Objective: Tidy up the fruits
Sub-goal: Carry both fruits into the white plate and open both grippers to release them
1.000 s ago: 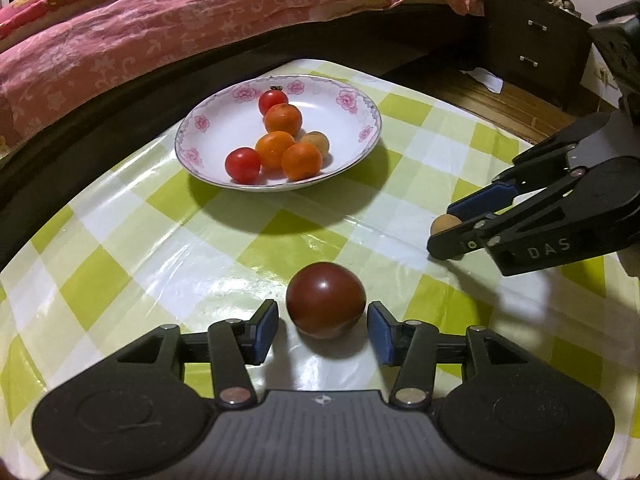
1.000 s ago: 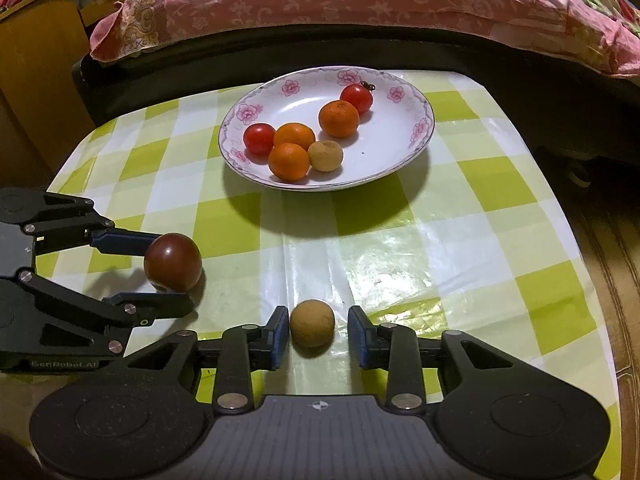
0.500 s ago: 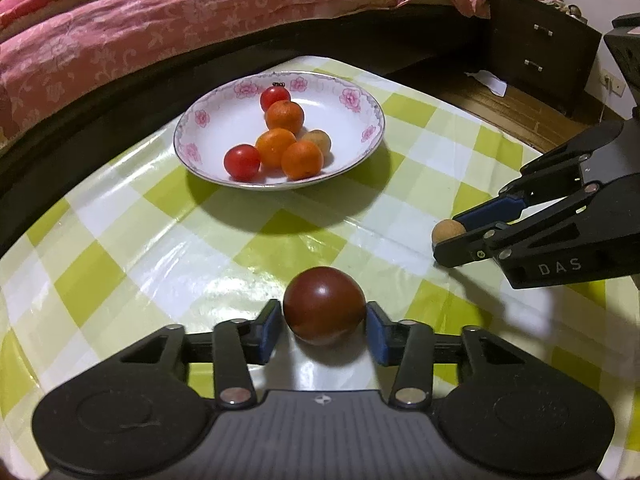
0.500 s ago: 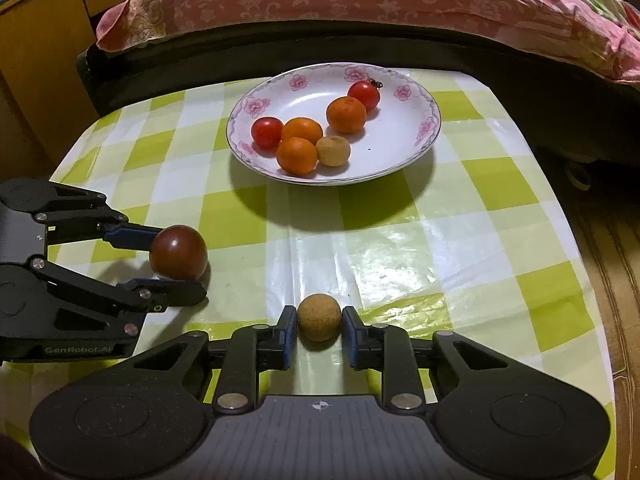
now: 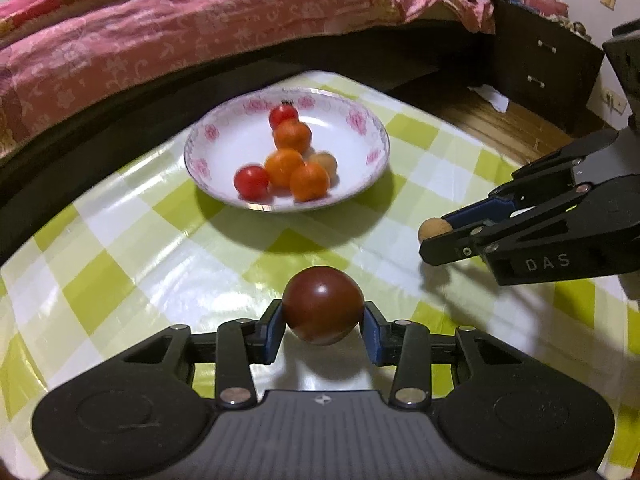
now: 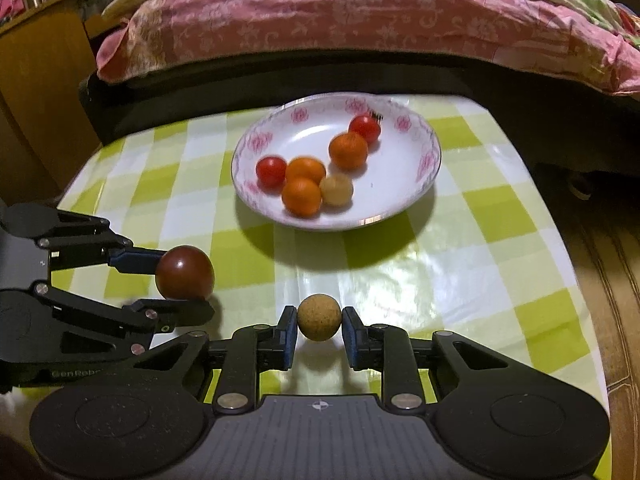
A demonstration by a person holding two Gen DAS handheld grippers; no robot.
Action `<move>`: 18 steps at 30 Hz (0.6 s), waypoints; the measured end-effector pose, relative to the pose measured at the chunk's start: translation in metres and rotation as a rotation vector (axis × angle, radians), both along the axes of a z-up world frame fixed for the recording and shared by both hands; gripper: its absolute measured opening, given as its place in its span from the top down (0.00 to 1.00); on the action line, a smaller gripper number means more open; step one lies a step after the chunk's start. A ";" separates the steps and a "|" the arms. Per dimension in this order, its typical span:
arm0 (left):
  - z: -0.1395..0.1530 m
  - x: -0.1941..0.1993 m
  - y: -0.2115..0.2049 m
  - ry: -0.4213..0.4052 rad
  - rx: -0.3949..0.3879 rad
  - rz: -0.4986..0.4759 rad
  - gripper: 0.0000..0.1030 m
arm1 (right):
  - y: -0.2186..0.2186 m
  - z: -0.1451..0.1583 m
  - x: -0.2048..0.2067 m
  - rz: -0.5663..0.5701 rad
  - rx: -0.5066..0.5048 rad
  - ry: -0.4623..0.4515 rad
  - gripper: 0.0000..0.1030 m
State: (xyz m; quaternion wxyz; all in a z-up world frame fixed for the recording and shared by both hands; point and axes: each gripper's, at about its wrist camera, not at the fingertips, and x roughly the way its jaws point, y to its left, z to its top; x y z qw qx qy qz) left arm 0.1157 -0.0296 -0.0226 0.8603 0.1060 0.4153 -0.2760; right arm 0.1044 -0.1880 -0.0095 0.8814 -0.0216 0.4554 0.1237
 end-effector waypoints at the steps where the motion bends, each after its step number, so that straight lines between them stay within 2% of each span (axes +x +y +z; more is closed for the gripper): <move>1: 0.003 0.001 0.000 -0.011 -0.004 0.003 0.54 | 0.000 0.002 0.001 -0.004 0.006 -0.005 0.80; 12: 0.036 0.041 -0.004 -0.127 -0.024 0.073 0.54 | -0.006 0.024 0.038 -0.049 0.018 -0.107 0.80; 18: 0.034 0.071 -0.013 -0.150 -0.020 0.119 0.54 | -0.018 0.018 0.060 -0.096 0.043 -0.096 0.80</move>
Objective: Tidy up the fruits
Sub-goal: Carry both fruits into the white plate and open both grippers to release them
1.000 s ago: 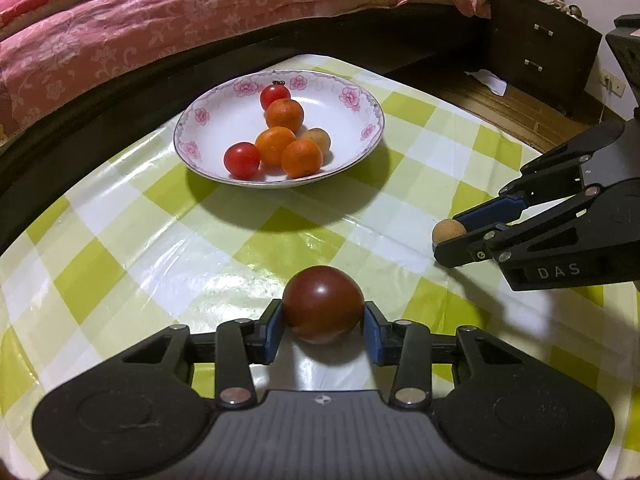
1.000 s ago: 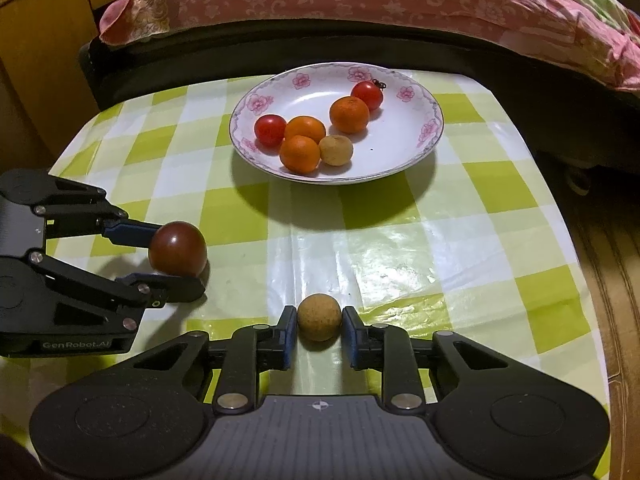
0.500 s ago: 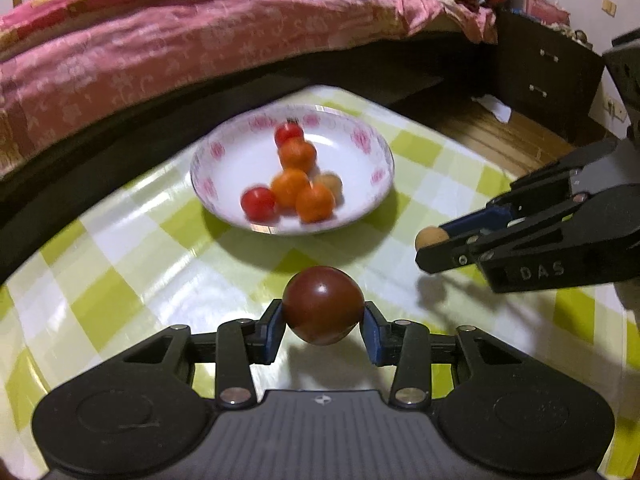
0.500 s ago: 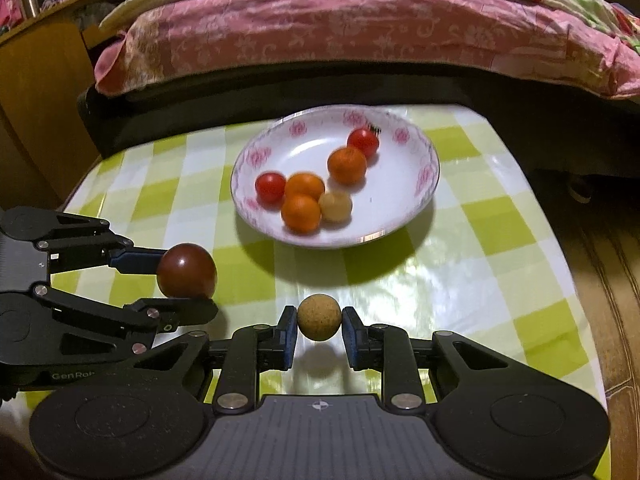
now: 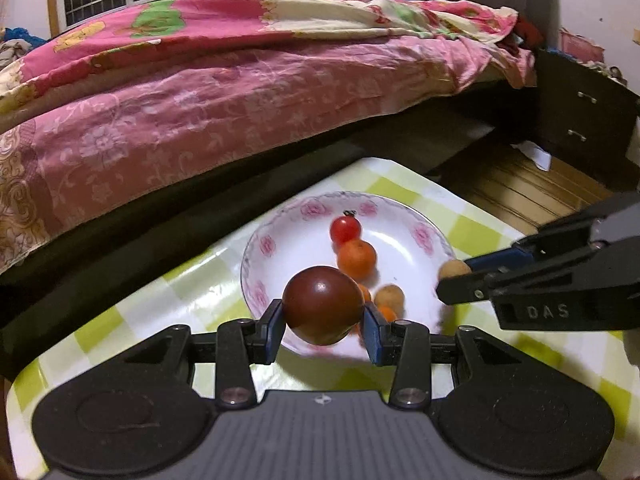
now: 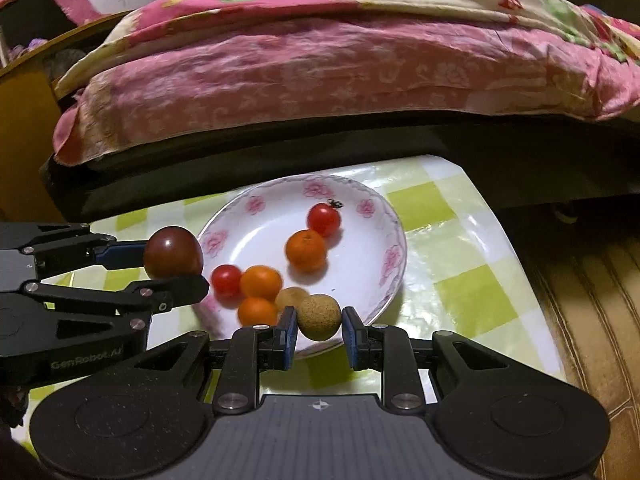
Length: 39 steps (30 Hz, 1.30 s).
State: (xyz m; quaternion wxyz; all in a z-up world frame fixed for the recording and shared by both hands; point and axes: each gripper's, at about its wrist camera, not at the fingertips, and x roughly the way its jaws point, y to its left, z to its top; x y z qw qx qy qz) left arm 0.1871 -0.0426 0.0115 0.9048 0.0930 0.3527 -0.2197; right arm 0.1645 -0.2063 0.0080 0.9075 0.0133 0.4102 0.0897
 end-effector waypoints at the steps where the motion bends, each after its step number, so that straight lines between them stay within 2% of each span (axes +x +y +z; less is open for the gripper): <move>1: -0.002 0.004 -0.002 0.002 0.002 0.005 0.54 | -0.001 -0.001 0.002 0.001 -0.005 -0.003 0.80; 17: -0.021 0.030 -0.008 0.024 0.020 0.047 0.54 | -0.001 -0.018 0.030 0.025 -0.051 0.000 0.80; 39: -0.025 0.036 -0.005 0.043 -0.002 0.080 0.53 | -0.001 -0.025 0.037 0.015 -0.020 0.002 0.78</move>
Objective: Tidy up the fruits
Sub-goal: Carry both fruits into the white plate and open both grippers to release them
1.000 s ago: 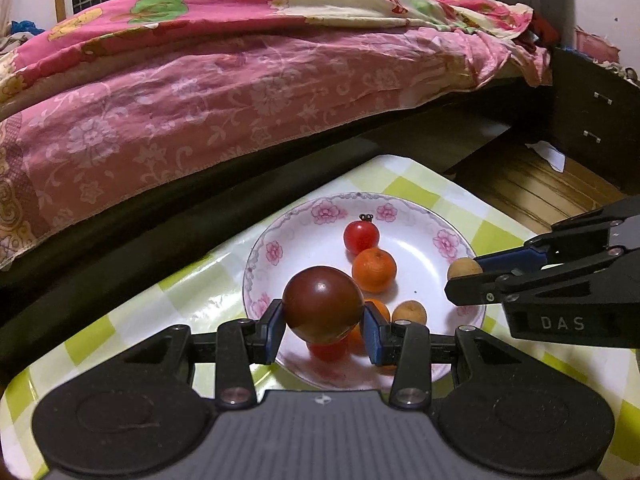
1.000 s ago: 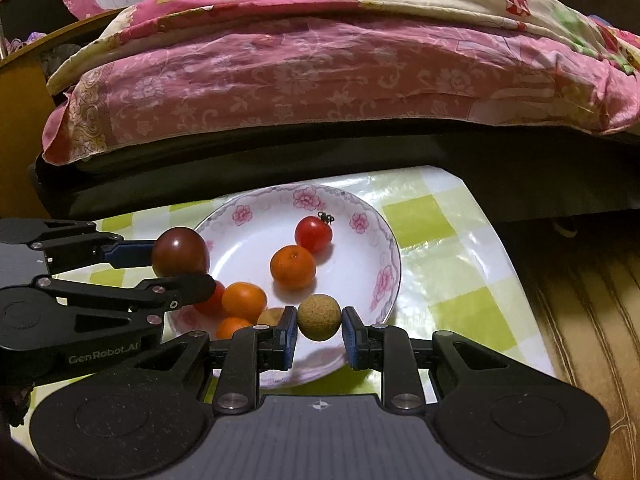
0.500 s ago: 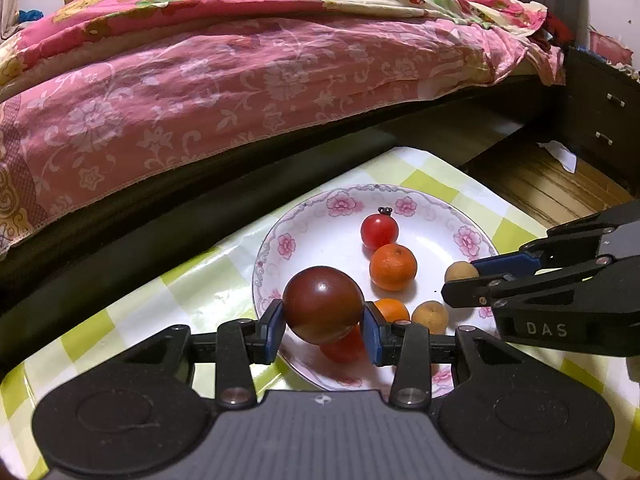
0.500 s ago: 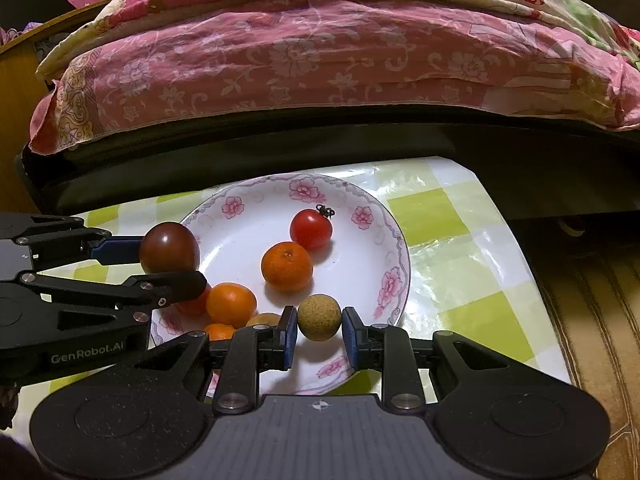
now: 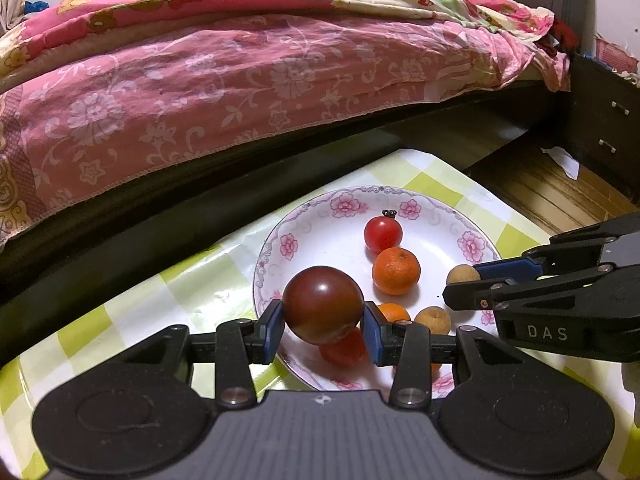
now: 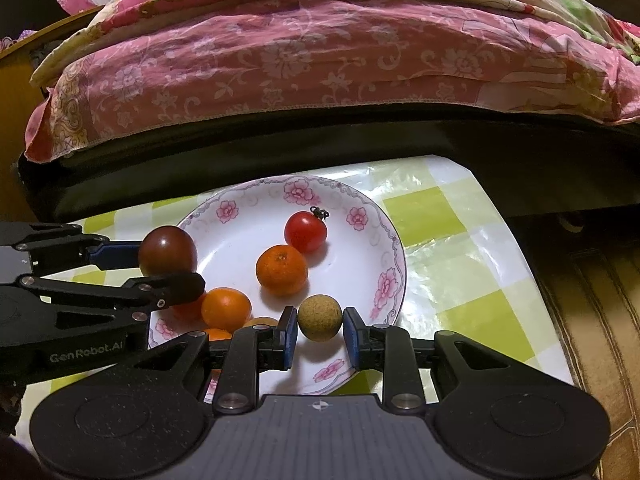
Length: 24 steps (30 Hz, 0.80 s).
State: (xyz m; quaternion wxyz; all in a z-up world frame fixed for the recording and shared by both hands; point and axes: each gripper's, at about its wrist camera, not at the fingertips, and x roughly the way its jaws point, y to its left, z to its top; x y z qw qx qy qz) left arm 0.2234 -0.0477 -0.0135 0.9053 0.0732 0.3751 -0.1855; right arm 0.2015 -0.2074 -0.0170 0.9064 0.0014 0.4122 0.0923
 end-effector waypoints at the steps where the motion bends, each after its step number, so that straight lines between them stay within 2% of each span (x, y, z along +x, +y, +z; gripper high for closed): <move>1: 0.000 0.000 0.000 -0.001 0.000 -0.001 0.53 | 0.000 0.000 0.000 -0.001 0.002 -0.001 0.77; 9: 0.004 -0.001 0.000 -0.017 -0.001 0.001 0.49 | 0.001 0.002 -0.001 -0.007 0.004 -0.002 0.71; 24: 0.010 -0.013 -0.003 -0.022 0.012 -0.006 0.49 | -0.002 0.011 -0.010 -0.034 -0.003 -0.023 0.71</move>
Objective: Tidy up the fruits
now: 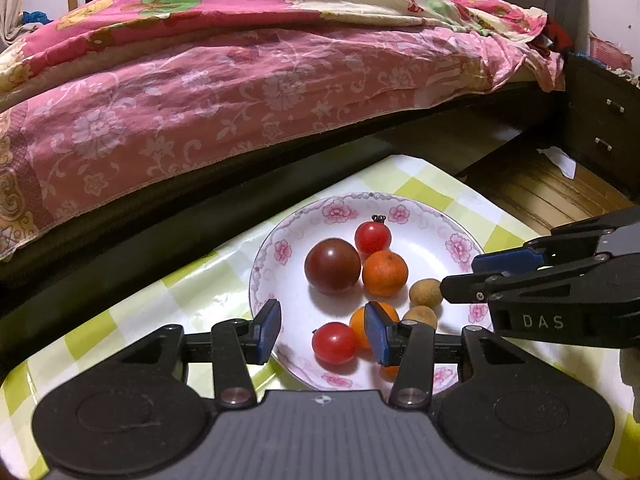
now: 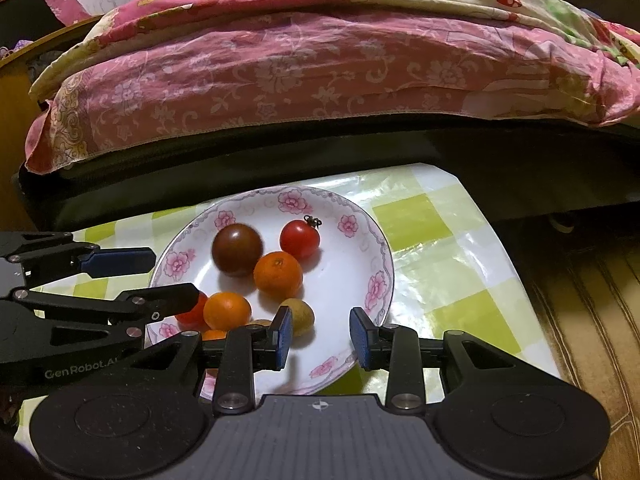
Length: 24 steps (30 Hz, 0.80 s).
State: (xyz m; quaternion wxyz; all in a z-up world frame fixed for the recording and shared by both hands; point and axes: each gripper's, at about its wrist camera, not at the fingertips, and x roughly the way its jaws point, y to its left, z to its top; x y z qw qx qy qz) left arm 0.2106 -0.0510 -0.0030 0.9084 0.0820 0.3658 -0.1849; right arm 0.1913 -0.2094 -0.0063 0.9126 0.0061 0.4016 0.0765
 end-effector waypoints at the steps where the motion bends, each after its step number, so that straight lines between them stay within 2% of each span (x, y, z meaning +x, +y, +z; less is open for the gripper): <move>1: 0.001 -0.001 0.000 0.001 0.001 0.001 0.49 | 0.000 0.001 0.000 -0.001 0.000 0.000 0.71; 24: 0.014 -0.022 -0.008 -0.018 0.007 0.001 0.48 | 0.001 0.014 -0.026 -0.046 -0.001 -0.018 0.70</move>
